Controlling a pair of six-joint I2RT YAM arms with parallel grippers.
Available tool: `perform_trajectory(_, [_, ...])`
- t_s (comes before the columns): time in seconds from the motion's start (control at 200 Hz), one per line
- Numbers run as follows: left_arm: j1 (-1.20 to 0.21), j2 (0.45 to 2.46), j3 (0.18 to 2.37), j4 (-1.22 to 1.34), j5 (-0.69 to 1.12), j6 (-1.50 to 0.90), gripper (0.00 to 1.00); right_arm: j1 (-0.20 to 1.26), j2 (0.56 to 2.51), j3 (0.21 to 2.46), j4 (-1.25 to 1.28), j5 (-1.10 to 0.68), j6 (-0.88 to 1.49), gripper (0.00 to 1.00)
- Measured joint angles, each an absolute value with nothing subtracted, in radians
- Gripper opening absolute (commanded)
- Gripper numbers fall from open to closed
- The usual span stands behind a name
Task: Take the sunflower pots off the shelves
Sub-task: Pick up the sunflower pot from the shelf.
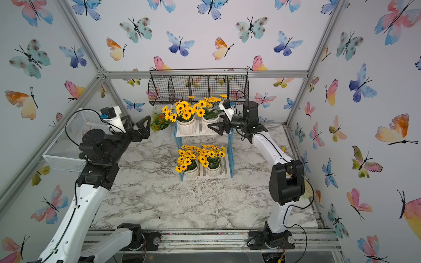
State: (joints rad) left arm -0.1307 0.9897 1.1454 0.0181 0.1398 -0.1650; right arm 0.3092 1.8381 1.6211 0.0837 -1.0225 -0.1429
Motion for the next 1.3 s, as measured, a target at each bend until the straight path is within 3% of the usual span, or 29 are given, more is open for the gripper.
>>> perform_trajectory(0.22, [-0.131,0.984,1.133,0.018,0.140,-0.165,0.98,0.309,1.836,1.618,0.080,-1.020,-0.143,0.26])
perform_trajectory(0.46, [-0.130,0.982,1.127,0.019,0.139,-0.165,0.98,0.309,1.830,1.616,0.065,-1.020,-0.152,0.16])
perform_trajectory(0.52, [-0.130,0.981,1.127,0.019,0.139,-0.165,0.98,0.309,1.825,1.611,0.063,-1.018,-0.154,0.02])
perform_trajectory(1.296, [-0.130,0.980,1.119,0.027,0.139,-0.166,0.98,0.309,1.789,1.570,0.076,-1.003,-0.130,0.02])
